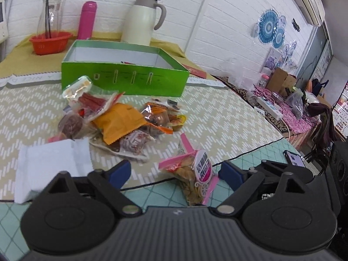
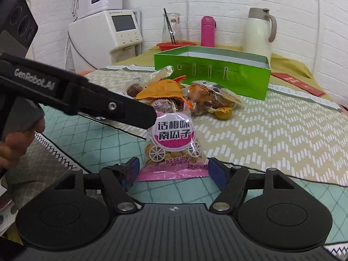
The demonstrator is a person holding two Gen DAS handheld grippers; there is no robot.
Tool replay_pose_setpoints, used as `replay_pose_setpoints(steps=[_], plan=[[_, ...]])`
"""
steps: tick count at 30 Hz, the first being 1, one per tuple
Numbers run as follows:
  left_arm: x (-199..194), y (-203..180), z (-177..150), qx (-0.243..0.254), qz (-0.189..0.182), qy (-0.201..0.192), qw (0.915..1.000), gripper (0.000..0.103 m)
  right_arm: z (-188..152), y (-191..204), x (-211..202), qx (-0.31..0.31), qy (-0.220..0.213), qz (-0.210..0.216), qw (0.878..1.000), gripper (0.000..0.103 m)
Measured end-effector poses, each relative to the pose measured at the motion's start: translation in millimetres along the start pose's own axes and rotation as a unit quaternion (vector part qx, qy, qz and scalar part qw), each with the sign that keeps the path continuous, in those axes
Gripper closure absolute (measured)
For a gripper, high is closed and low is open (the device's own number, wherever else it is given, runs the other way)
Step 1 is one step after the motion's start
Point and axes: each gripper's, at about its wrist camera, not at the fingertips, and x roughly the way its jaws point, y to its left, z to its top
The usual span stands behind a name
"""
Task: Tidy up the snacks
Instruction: 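Return the right gripper and grasp the pink-labelled pumpkin seed bag, then carry the pumpkin seed bag into the green box and release it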
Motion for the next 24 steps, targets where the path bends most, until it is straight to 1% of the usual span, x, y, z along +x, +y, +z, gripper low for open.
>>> replay_pose_setpoints(steps=[2,5,6,7,11,14,16,18,20,21,23,24], plan=[[12.1,5.6,5.7,-0.013,-0.015,0.017,0.9997,0.033,-2.8,-2.5,-2.3,0.020,-0.001,-0.007,1.000,0.000],[25.2,7.7,8.6,-0.022,-0.028,0.030,0.9989,0.035,-4.9,-3.7,-4.0,0.048,-0.001,0.003,0.999,0.000],[27.6,6.3,8.0,-0.019,-0.033,0.033,0.9987,0.049,-5.1,-2.1,-3.8,0.051,-0.003,0.005,0.999,0.000],[29.4,5.2,6.9,-0.016,-0.044,0.039,0.9981,0.060,-4.5,-0.5,-2.6,0.050,-0.003,0.006,0.999,0.000],[22.2,11.1,-0.8,-0.023,-0.051,0.036,0.9978,0.061,-1.7,2.5,3.3,0.047,-0.003,-0.006,0.999,0.000],[15.9,21.6,-6.9,-0.049,-0.052,0.030,0.9970,0.061,0.3,-0.7,5.1,0.058,-0.004,-0.002,0.998,0.000],[12.6,26.7,-10.4,-0.066,-0.054,0.026,0.9960,0.060,0.2,1.0,5.8,0.055,-0.004,0.003,0.998,0.000],[10.1,29.8,-12.7,-0.076,-0.046,0.024,0.9957,0.051,0.2,5.5,5.4,0.048,-0.003,0.003,0.999,0.000],[6.8,32.0,-14.7,-0.082,-0.039,0.021,0.9956,0.049,0.9,7.6,5.7,0.046,-0.002,0.009,0.999,0.000],[3.8,32.7,-15.0,-0.087,-0.036,0.020,0.9953,0.052,0.8,9.0,5.7,0.044,-0.001,0.011,0.999,0.000],[-4.9,30.8,-14.1,-0.084,-0.034,0.010,0.9958,0.061,1.0,11.5,5.9,0.042,0.000,0.012,0.999,0.000],[-8.4,29.3,-12.1,-0.079,-0.029,0.002,0.9965,0.061,1.6,12.9,6.4,0.041,0.000,0.012,0.999,0.000]])
